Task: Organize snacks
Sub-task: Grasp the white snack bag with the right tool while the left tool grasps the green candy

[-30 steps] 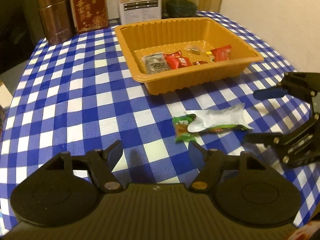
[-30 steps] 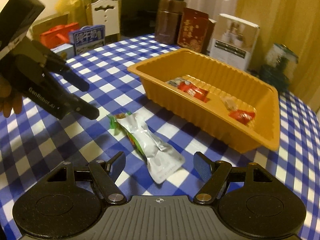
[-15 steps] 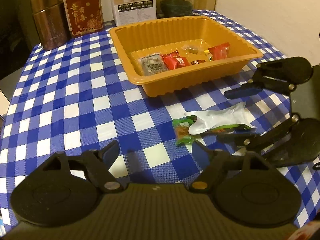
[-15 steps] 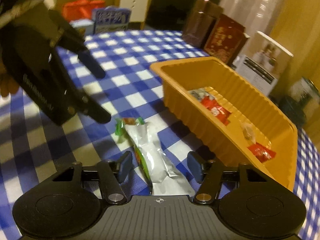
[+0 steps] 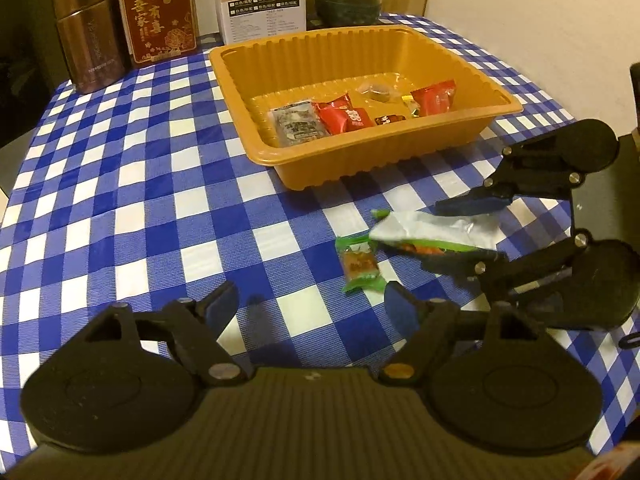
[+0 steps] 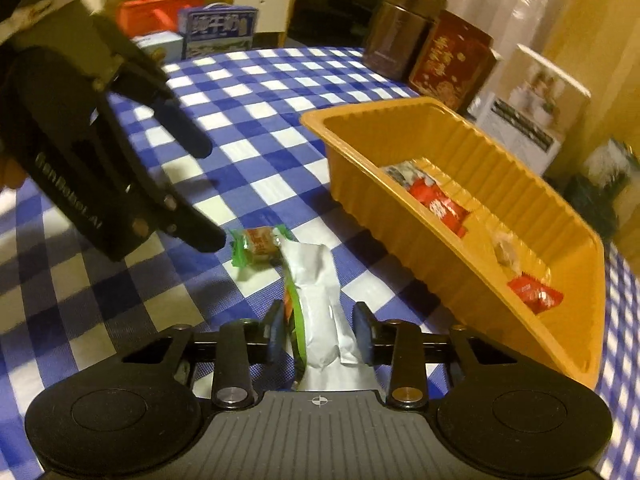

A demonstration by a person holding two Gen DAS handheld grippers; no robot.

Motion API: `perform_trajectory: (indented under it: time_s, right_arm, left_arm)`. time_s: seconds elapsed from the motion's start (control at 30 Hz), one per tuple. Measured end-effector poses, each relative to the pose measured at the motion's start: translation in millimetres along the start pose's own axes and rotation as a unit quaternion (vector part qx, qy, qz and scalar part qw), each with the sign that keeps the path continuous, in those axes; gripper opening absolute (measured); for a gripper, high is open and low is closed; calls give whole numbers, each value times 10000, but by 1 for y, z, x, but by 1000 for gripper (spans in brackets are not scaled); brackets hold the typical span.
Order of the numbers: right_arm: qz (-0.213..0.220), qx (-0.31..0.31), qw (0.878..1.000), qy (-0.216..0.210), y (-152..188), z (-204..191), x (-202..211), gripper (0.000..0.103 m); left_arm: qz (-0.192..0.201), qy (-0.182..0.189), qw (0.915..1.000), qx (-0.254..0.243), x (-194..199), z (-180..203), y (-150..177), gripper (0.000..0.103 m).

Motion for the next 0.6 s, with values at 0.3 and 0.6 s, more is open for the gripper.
perform_trajectory:
  time_s: [0.3, 0.6]
  right_arm:
    - [-53, -1124, 9926, -456, 3, 21, 7, 29]
    - [-20, -1982, 9784, -586, 12, 41, 23, 29]
  left_arm:
    - [-52, 49, 9999, -73, -7, 8, -4, 78]
    - [-43, 107, 9999, -62, -21, 18, -14, 78]
Point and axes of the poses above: each gripper's, at about its wrist camera, not at the fingertips, and x roughly against the way its jaws point, z to its right, y to its underside, the point moved 10 cm from there along -x, roughly the way its jaws point, and after that the axes turned 13 degrees about -z, right-handed, at the moved point
